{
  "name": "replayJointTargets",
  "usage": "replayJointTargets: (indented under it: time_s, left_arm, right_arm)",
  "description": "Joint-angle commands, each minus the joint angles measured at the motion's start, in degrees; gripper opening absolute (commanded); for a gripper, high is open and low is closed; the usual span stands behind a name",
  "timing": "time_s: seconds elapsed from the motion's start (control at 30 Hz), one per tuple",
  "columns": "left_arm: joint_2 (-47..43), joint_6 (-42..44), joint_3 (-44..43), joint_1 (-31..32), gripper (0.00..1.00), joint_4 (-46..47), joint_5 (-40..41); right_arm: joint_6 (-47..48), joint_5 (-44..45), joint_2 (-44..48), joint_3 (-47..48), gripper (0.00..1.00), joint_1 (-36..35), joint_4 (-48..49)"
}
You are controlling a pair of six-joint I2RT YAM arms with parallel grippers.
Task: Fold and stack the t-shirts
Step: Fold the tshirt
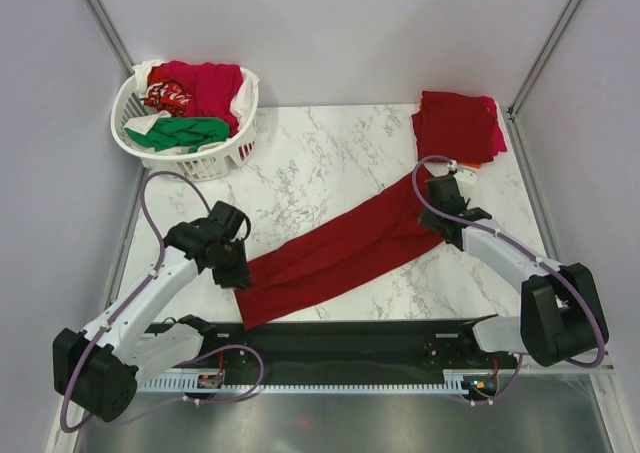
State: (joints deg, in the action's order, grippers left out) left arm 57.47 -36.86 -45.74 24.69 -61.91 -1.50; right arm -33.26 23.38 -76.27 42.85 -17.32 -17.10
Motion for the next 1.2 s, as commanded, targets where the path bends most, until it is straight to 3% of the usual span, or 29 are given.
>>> replayJointTargets:
  time_s: [0.0,0.07,0.13,0.17,0.23,0.4,0.57,0.73,0.93,0.97,1.03,1.07,1.13,1.17]
  left_arm:
    - [0.5,-2.6,-0.8,1.2,0.31,-3.2,1.3]
    - [0.3,-2.3,-2.1,1.2,0.43,-4.2,4.0]
    - [-0.3,-2.5,-5.3,1.2,0.51,-6.0,7.2]
    - [-0.9,-2.6,-6.5,1.2,0.6,-6.4,7.9]
    - [-1.7,-1.9,-10.4,1.2,0.63,-6.4,9.3]
    - [2.3,0.2,-13.2,1.2,0.6,-4.3,12.6]
    - [6.5,-0.1,-7.1,1.4,0.54,6.3,6.8]
    - [11.7,-0.7,-3.4,1.7,0.53,11.1,7.6]
    - [17.1,-0.5,0.1,1.7,0.5,16.9,5.9]
    - [17.6,-0.6,0.6,1.8,0.49,17.5,5.5]
    - [18.1,-1.5,2.1,2.3,0.47,19.0,4.6]
    - [18.2,-1.9,2.6,2.5,0.46,19.5,4.2]
    - [18.2,-2.8,3.9,2.8,0.41,20.6,2.8]
    - [18.1,-3.1,4.3,3.0,0.35,20.9,2.5]
  right_arm:
    - [-3.8,4.0,1.2,-1.4,0.78,0.4,-1.5]
    - [-5.1,4.7,1.1,-2.2,0.98,0.5,-2.7]
    - [-5.7,4.8,1.2,-2.2,0.98,0.6,-3.0]
    - [-5.8,4.8,1.3,-2.0,0.98,0.6,-3.0]
    - [-5.9,4.9,1.5,-1.2,0.98,0.7,-3.6]
    - [-5.7,4.2,3.0,1.2,0.98,0.7,-4.2]
    - [-6.1,2.2,2.1,1.1,0.98,0.6,-3.9]
    - [-6.3,0.1,-3.6,1.4,0.93,0.6,-1.7]
    - [-7.3,-3.6,-10.6,2.5,0.64,0.7,3.2]
    - [-7.4,-3.8,-11.7,2.9,0.5,0.6,3.8]
    - [-7.2,-4.0,-14.9,4.6,0.37,0.7,4.9]
    - [-7.0,-4.0,-16.0,5.4,0.21,0.6,5.1]
    - [-6.9,-4.4,-20.0,7.4,0.03,0.7,5.8]
    - [-6.4,-5.5,-21.5,10.2,0.0,0.7,6.1]
